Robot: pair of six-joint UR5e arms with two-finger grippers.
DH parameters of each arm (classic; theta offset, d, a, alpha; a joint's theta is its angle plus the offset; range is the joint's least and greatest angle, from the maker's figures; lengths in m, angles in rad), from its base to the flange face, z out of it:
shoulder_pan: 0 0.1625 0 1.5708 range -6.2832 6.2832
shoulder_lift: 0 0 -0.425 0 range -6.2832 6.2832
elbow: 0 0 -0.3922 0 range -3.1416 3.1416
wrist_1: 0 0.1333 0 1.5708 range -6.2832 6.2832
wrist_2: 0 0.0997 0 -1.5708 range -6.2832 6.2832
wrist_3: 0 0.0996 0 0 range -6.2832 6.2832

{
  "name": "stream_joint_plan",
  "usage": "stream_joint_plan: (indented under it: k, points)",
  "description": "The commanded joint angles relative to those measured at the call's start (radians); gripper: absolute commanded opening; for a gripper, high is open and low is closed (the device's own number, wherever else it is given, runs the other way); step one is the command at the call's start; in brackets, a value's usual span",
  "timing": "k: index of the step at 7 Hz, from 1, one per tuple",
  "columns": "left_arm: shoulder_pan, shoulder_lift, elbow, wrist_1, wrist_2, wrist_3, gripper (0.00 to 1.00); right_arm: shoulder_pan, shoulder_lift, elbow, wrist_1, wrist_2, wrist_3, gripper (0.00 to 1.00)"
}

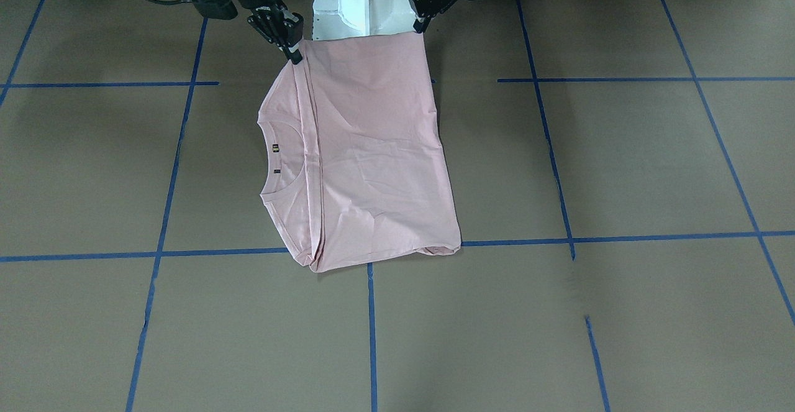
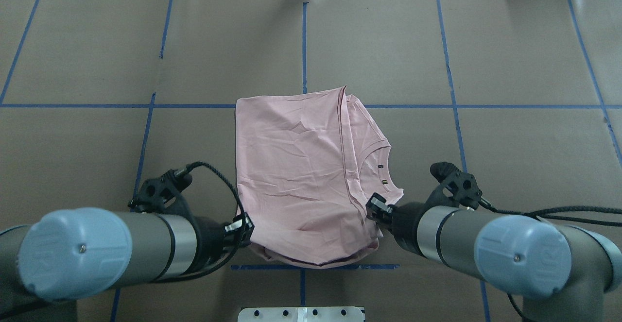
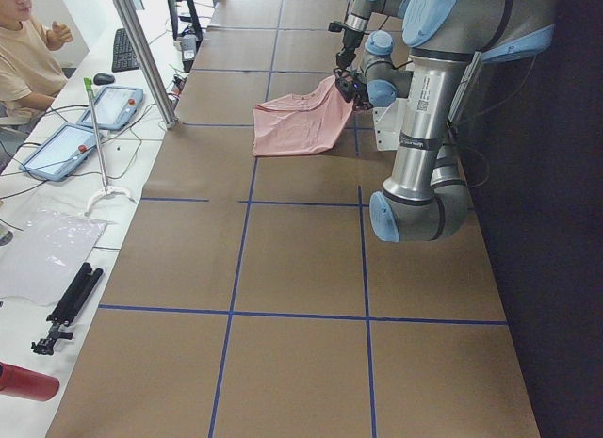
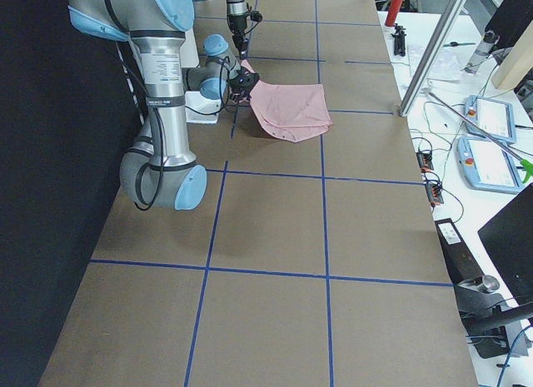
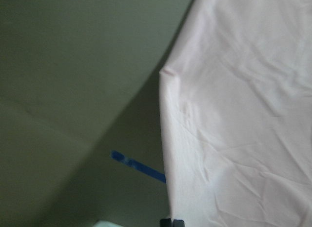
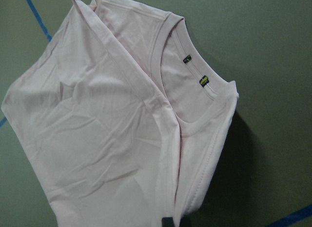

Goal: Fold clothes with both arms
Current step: 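Grasp the near edge with both grippers and fold it toward the far edge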

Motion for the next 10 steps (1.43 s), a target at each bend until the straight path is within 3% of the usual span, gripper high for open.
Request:
stream_joint_plan:
  k: [1,2,4,8,9,10]
  points:
    - [-0.167,-0.089,0.119,-0.008,0.004,0.12,0.0,0.23,0.25,-0.27,0.004,0.152,-0.043,0.0]
    - [-0.236,-0.094,0.166,-0.035,0.004,0.177,0.0,0.293,0.295,-0.353,0.012,0.197,-0.051,0.0]
    - [-0.292,-0.094,0.36,-0.242,0.005,0.23,0.0,0.357,0.4,-0.525,0.015,0.244,-0.059,0.0]
    - [-0.306,-0.101,0.456,-0.319,0.008,0.23,0.0,0.368,0.431,-0.615,0.018,0.256,-0.06,0.0]
    - [-0.336,-0.109,0.552,-0.409,0.01,0.238,0.0,0.377,0.458,-0.689,0.027,0.256,-0.065,0.0]
    - [-0.406,-0.15,0.813,-0.617,0.01,0.359,0.07,0.407,0.492,-0.935,0.253,0.252,-0.066,0.46]
